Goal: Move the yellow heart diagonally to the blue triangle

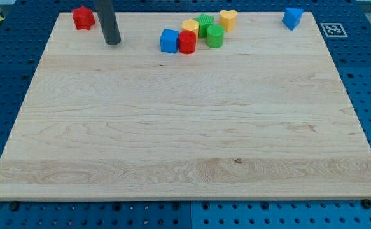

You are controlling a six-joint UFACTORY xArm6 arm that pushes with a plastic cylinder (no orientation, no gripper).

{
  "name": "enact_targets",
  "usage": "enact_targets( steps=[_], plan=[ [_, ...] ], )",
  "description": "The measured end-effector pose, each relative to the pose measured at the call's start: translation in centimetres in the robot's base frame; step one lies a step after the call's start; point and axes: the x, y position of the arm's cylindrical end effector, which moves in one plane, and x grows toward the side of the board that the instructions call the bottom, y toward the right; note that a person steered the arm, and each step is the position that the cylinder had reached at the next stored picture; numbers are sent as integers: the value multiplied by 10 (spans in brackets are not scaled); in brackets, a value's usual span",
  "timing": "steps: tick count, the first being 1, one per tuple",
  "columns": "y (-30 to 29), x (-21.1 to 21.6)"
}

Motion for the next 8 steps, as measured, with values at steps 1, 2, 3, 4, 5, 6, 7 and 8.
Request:
enact_targets(
  steps=[1,2,3,4,5,6,7,8],
  plan=[
    [27,-44],
    [75,-74],
    [144,-80],
    [206,-76],
    [235,-70],
    [242,-67],
    [242,-57],
    [244,-24]
  ],
)
